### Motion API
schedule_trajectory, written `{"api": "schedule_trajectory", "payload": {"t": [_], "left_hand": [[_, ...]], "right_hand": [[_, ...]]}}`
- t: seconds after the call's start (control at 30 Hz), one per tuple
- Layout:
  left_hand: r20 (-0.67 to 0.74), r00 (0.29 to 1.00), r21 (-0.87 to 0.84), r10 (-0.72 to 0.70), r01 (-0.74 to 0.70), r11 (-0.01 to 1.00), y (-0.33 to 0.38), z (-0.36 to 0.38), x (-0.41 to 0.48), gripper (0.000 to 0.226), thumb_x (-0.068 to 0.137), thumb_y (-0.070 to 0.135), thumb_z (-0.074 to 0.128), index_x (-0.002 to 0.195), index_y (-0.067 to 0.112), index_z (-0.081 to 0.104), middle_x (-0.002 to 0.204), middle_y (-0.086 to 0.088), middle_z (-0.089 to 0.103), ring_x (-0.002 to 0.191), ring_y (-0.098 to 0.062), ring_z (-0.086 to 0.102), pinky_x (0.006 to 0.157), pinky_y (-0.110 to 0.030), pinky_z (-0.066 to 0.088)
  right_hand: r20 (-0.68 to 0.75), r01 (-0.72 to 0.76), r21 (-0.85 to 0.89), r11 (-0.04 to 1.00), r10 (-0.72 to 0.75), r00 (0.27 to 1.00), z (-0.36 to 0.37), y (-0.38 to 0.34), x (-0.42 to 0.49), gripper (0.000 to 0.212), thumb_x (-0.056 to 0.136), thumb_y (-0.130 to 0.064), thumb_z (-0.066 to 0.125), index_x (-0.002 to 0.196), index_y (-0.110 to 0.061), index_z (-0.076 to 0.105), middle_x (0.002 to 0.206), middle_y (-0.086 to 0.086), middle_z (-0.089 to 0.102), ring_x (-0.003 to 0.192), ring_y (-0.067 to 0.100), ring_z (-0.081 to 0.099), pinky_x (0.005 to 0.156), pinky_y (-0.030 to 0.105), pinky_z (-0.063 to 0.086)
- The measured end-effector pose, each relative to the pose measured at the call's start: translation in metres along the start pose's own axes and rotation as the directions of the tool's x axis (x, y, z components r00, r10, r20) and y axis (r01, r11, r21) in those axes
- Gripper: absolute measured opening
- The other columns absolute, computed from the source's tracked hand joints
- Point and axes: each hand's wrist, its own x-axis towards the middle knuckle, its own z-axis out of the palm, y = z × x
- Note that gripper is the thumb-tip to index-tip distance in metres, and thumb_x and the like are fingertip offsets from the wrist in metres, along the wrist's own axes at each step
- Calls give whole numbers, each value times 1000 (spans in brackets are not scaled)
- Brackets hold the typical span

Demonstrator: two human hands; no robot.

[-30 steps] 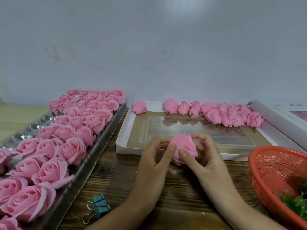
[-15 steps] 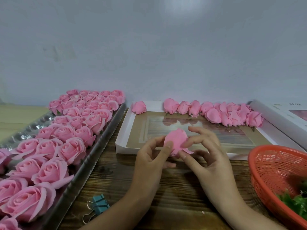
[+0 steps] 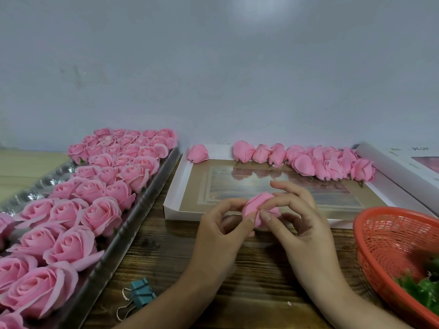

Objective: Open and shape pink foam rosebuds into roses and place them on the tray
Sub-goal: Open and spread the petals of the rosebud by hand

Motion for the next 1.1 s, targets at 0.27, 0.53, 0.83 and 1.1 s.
{"api": "schedule_trajectory", "payload": {"t": [0.27,0.53,0.83,1.1], "left_hand": [[-5,999,12,39,-39,999,3,0,-2,25,78,8,71,102,8,63,91,-12,74,89,-24,70,82,-38,57],[-25,990,80,136,-133,988,1,2,-5,27,80,9,71,94,18,51,88,-13,73,88,-25,70,83,-35,55],[-77,970,232,229,-206,951,-1,2,-3,28,79,3,71,92,20,54,100,-14,63,94,-27,66,83,-32,53],[-60,957,247,283,-260,933,4,2,-5,3,85,12,60,87,15,59,94,-13,61,92,-28,63,83,-39,53]], "right_hand": [[-38,-67,135,989,72,997,0,0,-3,35,68,-44,72,100,-37,59,101,-18,65,78,2,64,55,13,52],[-21,-156,302,940,170,985,3,-1,-1,32,70,-21,73,81,-10,45,63,-1,47,55,12,44,49,19,44],[57,-183,368,911,175,983,3,-5,-2,14,75,-10,69,78,-1,59,58,6,64,58,10,58,62,16,51],[73,-202,353,913,189,979,5,-9,-1,29,69,-27,73,81,-4,61,67,15,66,67,12,60,64,12,47]]}}
